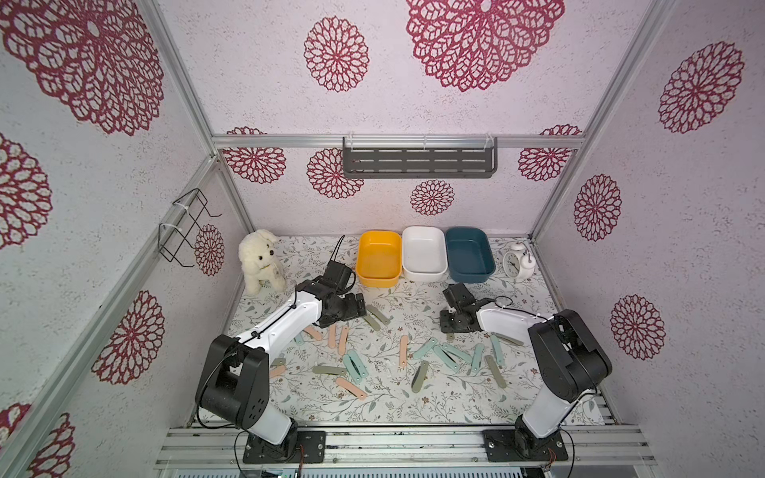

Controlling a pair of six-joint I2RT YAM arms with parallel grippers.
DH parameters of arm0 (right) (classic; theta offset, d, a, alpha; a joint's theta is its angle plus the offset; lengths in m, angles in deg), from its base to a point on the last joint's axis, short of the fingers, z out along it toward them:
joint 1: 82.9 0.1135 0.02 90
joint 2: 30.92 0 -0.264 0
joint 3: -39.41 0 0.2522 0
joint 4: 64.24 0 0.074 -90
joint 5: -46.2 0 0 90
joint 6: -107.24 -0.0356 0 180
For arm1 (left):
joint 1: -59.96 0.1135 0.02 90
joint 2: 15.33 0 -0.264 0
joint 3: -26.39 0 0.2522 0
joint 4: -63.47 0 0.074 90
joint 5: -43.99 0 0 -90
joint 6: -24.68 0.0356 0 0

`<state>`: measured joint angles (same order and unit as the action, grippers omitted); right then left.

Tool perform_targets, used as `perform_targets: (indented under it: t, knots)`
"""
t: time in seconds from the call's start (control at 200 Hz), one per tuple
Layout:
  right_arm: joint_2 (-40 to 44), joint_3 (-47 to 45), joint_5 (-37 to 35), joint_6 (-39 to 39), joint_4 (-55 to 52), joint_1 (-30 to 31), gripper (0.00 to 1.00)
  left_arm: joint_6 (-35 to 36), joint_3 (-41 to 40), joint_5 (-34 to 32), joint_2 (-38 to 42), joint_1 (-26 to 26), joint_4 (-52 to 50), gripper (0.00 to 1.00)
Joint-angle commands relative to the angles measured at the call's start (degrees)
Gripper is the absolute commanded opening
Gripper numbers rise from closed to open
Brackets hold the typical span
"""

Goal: Place the fruit knives into the storage box by color
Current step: Pick up the fruit knife from the center of the board.

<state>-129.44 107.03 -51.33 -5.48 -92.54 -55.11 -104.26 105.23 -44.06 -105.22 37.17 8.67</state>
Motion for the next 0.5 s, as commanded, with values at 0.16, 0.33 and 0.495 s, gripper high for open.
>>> perform_targets:
  t: [0.16, 0.33, 0.495]
  knots:
    - [-2.6, 2.6, -2.1, 0.1, 0.7, -0.2, 0.32, 1.1, 0.9, 0.6, -0.1, -0.6, 1.6, 0.97]
    - [-4.4, 3.4, -2.2, 0.6, 0.4, -0.8, 0.28, 1.2, 1.5, 0.5, -0.5, -0.7, 1.5, 0.97]
    - [-3.0, 3.8, -2.2, 0.8, -0.2, -1.6, 0.23, 1.1, 3.1, 1.6, -1.8, -0.6, 1.5, 0.97]
